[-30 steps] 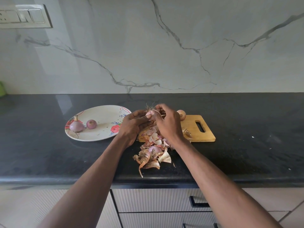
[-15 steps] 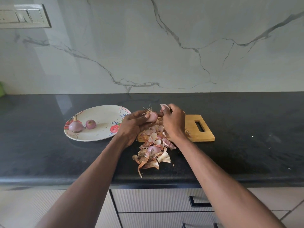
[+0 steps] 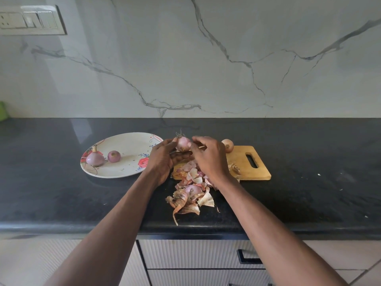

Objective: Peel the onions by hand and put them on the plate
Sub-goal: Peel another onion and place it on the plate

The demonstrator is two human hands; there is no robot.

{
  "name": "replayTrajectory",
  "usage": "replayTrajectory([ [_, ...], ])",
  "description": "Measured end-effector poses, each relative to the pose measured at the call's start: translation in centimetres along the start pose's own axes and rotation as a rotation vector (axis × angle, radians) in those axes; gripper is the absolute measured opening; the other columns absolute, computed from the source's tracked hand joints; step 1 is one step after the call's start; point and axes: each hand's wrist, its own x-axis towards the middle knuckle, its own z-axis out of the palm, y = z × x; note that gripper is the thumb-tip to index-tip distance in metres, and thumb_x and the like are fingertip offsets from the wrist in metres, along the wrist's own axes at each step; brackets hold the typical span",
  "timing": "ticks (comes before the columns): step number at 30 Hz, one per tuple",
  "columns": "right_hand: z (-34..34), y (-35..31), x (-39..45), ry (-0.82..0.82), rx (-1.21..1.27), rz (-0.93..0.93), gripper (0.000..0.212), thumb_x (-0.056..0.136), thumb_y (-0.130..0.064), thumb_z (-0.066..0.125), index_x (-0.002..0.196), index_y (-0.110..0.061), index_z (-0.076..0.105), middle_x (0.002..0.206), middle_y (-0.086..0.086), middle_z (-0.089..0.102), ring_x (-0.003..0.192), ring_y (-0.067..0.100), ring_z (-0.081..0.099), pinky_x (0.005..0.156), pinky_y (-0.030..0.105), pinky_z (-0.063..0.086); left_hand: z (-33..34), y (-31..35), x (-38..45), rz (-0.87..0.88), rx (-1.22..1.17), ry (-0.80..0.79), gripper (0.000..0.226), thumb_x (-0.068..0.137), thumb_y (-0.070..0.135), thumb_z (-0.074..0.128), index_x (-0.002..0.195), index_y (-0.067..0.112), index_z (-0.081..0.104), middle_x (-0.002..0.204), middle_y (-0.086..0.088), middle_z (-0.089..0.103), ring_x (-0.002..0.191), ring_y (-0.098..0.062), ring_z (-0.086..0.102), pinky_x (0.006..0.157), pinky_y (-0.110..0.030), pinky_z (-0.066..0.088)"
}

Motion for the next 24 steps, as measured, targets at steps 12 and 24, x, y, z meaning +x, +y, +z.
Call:
replayTrajectory([
  [12, -0.2, 0.3, -0.5, -0.058, 0.097, 0.036, 0.029, 0.089, -0.038, 0.073, 0.101, -0.012, 0.078, 0.086, 0.001, 0.077, 0.070, 0.015, 0.072, 0.057, 0.043, 0.057, 0.0, -0.1, -0.7, 0.006, 0.032, -0.079, 0.019, 0.088, 0.005, 0.068, 0.104, -0.004, 0.067, 0.110, -0.025, 0.072, 0.098, -0.033, 0.073, 0.084, -0.037, 0.062],
  [24, 0.9, 1.4, -0.3, 0.027, -0.099, -0.142, 0.024, 0.090, -0.023, 0.068, 0.078, -0.004, 0.074, 0.066, 0.005, 0.063, 0.057, 0.019, 0.056, 0.049, 0.037, 0.046, 0.2, -0.3, -0.8, 0.018, 0.091, -0.108, 0.009, 0.095, 0.004, 0.062, 0.097, -0.002, 0.068, 0.090, -0.016, 0.075, 0.082, -0.025, 0.074, 0.073, -0.029, 0.062],
])
